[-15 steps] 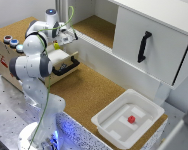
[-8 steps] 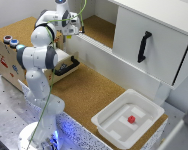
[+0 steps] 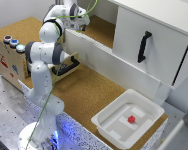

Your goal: Put the yellow block inside the left cabinet

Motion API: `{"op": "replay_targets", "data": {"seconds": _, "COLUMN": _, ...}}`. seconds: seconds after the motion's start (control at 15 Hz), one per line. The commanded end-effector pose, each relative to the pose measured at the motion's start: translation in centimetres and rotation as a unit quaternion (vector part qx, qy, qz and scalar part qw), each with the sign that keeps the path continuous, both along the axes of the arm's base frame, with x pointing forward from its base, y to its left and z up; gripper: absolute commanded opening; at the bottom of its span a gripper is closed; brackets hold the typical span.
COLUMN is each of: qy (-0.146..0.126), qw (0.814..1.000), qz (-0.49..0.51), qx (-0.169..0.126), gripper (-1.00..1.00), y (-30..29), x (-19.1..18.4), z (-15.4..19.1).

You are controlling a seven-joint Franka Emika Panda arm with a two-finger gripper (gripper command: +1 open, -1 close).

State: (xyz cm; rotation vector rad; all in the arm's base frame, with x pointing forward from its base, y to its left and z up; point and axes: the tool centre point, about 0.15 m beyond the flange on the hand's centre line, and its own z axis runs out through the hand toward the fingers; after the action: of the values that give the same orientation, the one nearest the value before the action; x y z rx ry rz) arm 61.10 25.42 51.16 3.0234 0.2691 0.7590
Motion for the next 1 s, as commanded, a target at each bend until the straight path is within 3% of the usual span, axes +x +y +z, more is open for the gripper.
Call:
{"op": "replay_targets", "data": {"seconds": 0.0, "qy": -0.018, "qw": 0.998, "qz": -0.064, "qx": -0.010, "gripper": -1.00, "y": -1.0, "x": 6.0, "z": -1.0}}
{"op": "replay_targets", "data": {"seconds": 0.27, "qy": -0.026, "qw": 0.997, "qz": -0.069, "qx": -0.005, "gripper": -1.00, "y": -1.8, "x": 8.6, "z": -2.9}}
{"op": "replay_targets", "data": {"seconds": 0.47, "qy": -0.027, "qw": 0.997, "qz": -0.060, "qx": -0.026, "gripper": -1.00, "y": -0.9, "x": 9.4, "z": -3.2}}
{"op": "replay_targets", "data": {"seconds": 0.53, "qy": -0.031, "qw": 0.997, "qz": -0.061, "qx": -0.039, "gripper": 1.00, "y": -0.8, "x": 9.5, "z": -3.0}}
{"op": "replay_targets", "data": {"seconds": 0.93, "qy": -0.091, "qw": 0.992, "qz": -0.056, "qx": -0.064, "gripper": 1.00, "y": 0.3, "x": 4.7, "z": 0.3}}
